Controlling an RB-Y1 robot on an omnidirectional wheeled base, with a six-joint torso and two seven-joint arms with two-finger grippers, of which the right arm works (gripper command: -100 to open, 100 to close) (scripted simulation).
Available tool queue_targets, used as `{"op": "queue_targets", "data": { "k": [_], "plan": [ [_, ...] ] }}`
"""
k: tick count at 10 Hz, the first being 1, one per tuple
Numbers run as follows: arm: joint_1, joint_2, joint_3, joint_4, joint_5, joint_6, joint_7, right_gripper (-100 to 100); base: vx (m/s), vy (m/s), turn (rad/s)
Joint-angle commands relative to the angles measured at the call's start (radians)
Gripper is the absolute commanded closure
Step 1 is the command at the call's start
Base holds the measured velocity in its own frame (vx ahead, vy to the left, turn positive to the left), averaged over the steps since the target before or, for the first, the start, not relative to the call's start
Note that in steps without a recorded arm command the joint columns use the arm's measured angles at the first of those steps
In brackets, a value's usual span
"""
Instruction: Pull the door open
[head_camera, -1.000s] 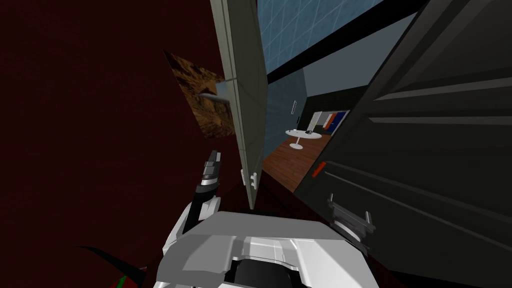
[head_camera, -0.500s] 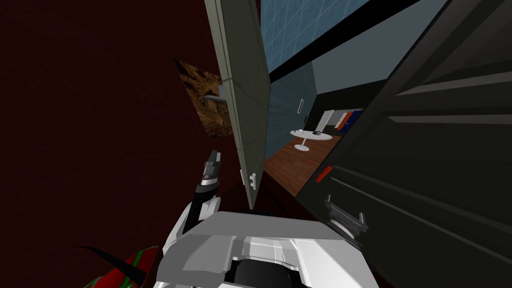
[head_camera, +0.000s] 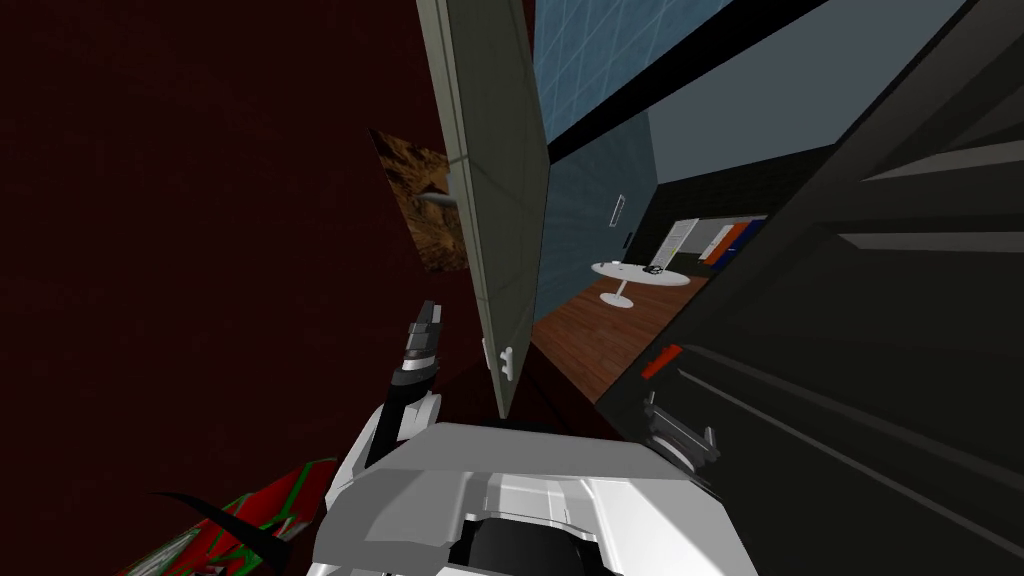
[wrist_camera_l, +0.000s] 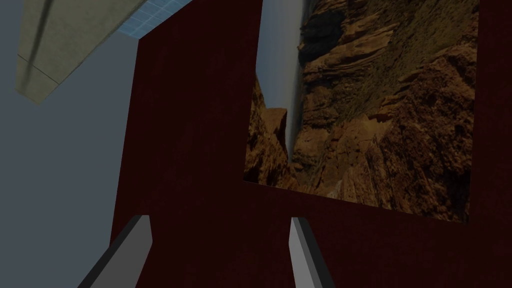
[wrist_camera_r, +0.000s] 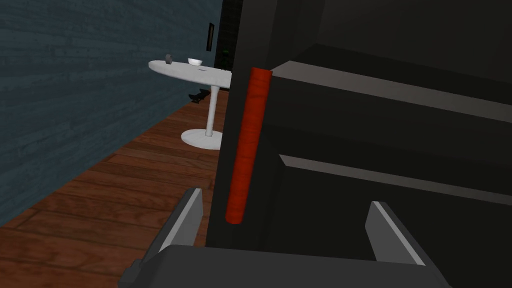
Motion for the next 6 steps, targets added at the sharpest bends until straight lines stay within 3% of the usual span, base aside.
{"op": "queue_targets", "data": {
  "k": [1,4,6],
  "plan": [
    [-0.015,-0.004,-0.001,0.03,-0.005,-0.004,-0.017,-100,-0.015,-0.082,0.055],
    [-0.057,-0.002,-0.005,0.104,-0.028,-0.001,-0.062,-100,0.008,-0.074,0.138],
    [-0.07,-0.001,-0.007,0.126,-0.035,0.0,-0.076,-100,0.001,-0.057,0.09]
  ]
}}
